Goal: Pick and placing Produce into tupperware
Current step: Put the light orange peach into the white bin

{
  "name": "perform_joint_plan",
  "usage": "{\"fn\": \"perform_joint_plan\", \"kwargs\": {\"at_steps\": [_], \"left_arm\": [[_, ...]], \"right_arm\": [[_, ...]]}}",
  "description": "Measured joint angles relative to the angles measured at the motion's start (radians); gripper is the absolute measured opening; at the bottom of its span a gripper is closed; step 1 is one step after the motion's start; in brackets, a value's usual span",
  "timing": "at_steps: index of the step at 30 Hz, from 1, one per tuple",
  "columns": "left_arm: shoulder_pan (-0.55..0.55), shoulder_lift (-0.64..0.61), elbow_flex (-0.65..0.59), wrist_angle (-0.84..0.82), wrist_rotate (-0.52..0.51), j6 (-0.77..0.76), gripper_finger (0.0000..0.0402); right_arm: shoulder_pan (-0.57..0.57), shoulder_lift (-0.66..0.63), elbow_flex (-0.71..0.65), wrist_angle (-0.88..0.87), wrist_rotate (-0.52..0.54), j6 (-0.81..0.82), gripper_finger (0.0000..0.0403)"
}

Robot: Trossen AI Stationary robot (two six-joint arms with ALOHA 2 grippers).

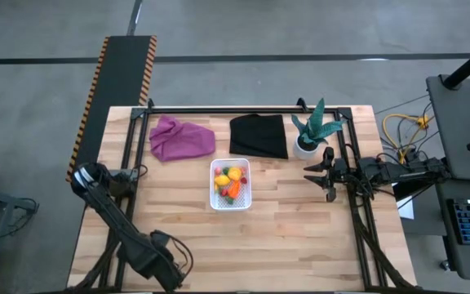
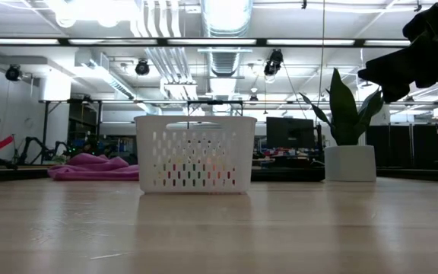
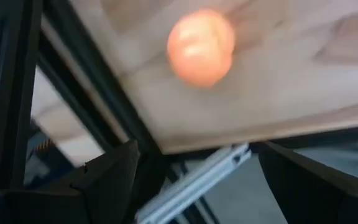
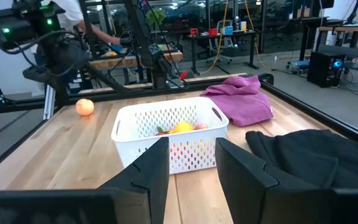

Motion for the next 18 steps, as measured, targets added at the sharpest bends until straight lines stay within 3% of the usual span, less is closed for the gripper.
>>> {"fn": "perform_joint_plan", "kwargs": {"at_steps": [9,13,18], "left_arm": [[0.001,-0.006,-0.083,0.013,0.116,0.040,0.0392],[0.006,-0.006,-0.136,0.090,0.163,0.064,0.0392],[0.015,-0.006,-0.155,0.145,0.132,0.109,0.0391]], "right_arm": [[0.000,0.000,0.000,-0.001,0.000,0.003,0.0123],[0.000,0.000,0.000,-0.001,0.000,0.003,0.0123],[0.000,0.000,0.000,-0.001,0.000,0.003,0.0123]]}}
